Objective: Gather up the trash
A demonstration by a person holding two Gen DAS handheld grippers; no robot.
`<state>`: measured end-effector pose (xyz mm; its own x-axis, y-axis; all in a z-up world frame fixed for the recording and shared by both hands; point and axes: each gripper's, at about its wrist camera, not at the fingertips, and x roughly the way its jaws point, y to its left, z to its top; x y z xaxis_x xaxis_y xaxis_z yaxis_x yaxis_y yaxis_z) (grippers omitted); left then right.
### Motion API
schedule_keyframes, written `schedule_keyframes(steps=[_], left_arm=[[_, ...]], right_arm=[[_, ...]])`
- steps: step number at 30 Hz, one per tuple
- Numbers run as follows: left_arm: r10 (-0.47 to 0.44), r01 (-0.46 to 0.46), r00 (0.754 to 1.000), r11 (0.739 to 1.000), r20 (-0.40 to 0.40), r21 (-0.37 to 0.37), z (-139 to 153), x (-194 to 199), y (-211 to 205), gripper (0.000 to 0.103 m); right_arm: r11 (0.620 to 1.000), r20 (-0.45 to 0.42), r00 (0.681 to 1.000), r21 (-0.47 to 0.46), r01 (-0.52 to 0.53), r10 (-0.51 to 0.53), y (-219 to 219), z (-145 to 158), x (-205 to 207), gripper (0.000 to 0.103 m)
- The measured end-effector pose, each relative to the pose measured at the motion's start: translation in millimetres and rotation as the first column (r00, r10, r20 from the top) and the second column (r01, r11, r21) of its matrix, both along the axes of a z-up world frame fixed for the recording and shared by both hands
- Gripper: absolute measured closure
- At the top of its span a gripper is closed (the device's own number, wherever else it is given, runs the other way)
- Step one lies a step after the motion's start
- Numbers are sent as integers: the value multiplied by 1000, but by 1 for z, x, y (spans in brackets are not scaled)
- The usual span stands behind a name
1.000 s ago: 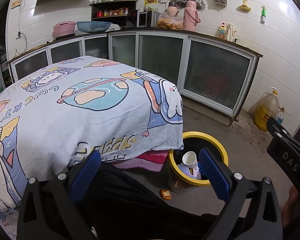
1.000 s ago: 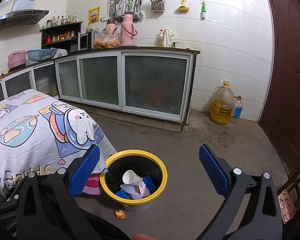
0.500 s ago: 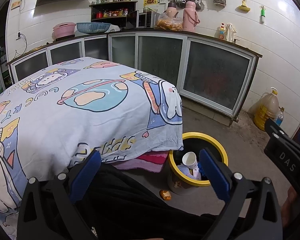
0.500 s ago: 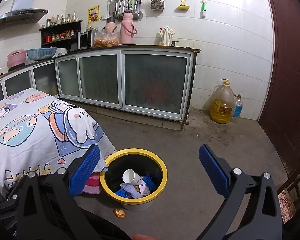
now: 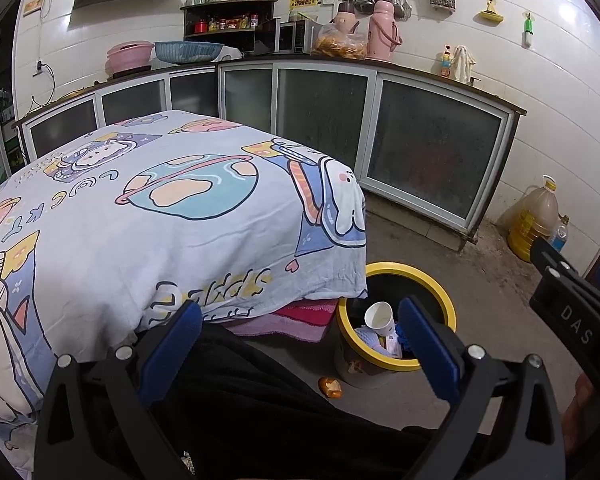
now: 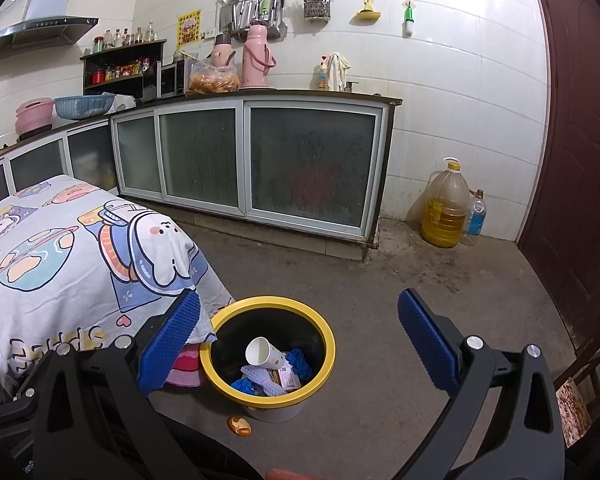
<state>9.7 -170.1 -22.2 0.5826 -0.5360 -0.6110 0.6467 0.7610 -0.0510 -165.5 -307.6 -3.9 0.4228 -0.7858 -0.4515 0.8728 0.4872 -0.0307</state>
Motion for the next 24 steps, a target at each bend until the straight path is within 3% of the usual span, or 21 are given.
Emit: schedule_keyframes(steps=[24], left_arm=[[-13, 13, 1000, 1000, 13, 5, 2, -3, -2, 8]], right_arm=[[1000, -5, 1000, 5, -1, 1, 0, -5, -1, 8]])
